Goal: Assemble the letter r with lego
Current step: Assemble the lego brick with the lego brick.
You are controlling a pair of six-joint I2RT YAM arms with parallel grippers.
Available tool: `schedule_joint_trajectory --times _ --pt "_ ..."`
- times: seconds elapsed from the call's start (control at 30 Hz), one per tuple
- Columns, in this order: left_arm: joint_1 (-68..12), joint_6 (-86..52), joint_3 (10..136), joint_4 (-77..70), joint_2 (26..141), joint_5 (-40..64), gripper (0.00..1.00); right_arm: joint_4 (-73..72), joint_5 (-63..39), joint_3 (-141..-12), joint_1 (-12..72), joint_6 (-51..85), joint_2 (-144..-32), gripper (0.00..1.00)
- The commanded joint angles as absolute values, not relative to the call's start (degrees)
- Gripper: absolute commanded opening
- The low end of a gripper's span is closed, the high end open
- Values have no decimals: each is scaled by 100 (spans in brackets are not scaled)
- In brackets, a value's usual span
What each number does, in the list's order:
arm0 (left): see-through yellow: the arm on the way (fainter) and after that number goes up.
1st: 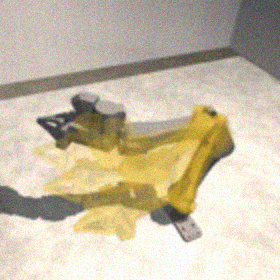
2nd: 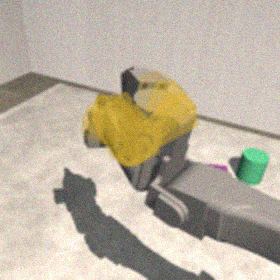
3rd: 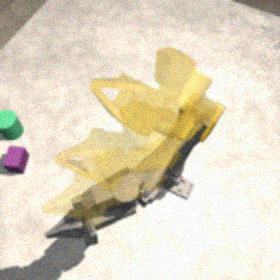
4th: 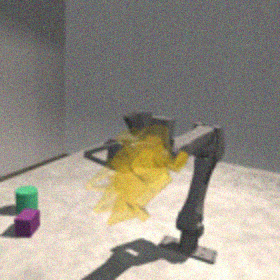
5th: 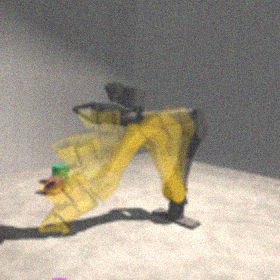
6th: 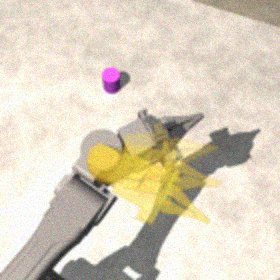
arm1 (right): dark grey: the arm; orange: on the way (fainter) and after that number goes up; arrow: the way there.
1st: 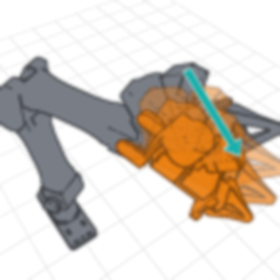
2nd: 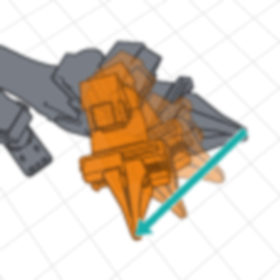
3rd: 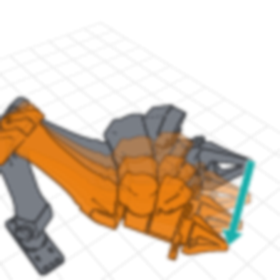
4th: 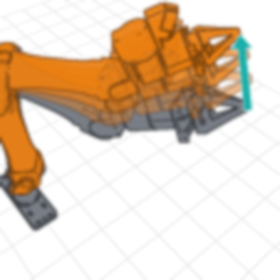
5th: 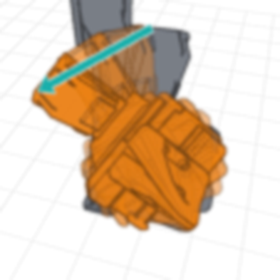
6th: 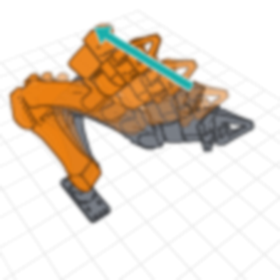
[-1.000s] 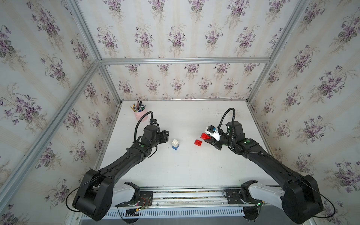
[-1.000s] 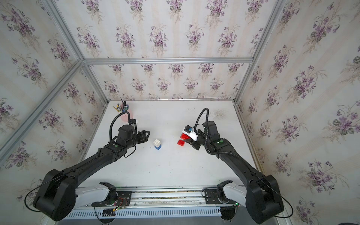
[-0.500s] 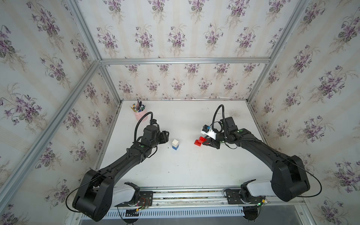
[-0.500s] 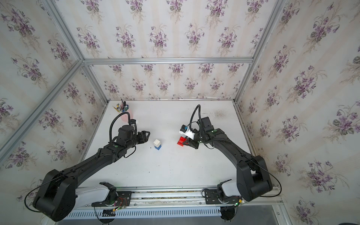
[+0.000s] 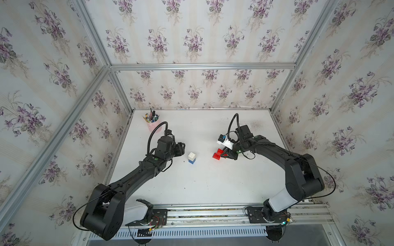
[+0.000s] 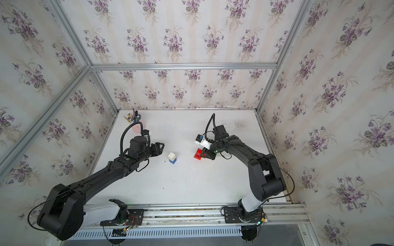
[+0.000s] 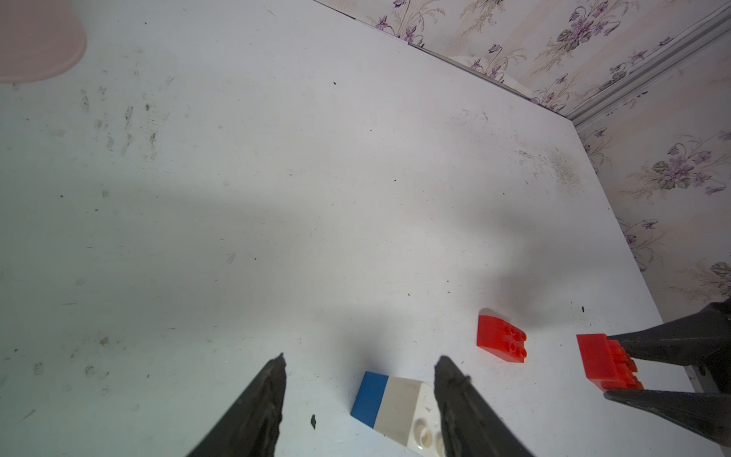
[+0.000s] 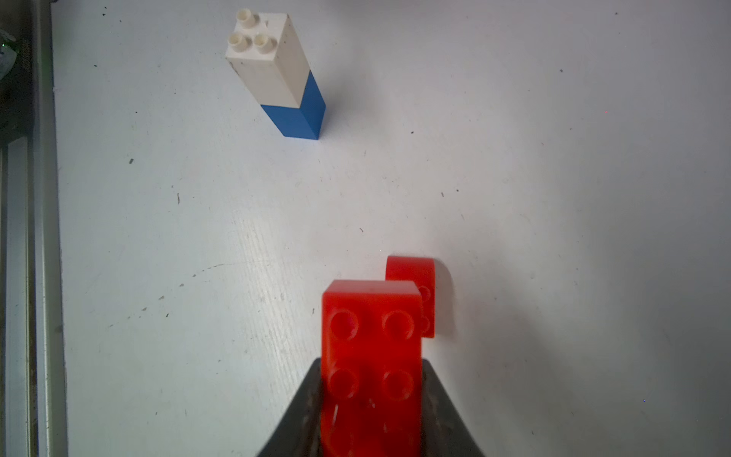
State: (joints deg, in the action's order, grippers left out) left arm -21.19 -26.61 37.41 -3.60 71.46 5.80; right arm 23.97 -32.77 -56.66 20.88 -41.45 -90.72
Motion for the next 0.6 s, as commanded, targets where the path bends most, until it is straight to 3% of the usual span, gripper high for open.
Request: schedule_joint_trajectory --times 0.0,0.2,0.57 --pt "-2109 -2567 3727 -424 7111 458 62 1740 -3294 -5446 2092 -3915 -8845 12" --pt "-2109 -2574 3762 -446 7173 527 62 2305 -3550 -5809 2090 -3774 -9365 0" --pt "-2109 -2565 3687 -396 7114 457 62 2705 -2626 -6268 2090 -3825 -10012 0"
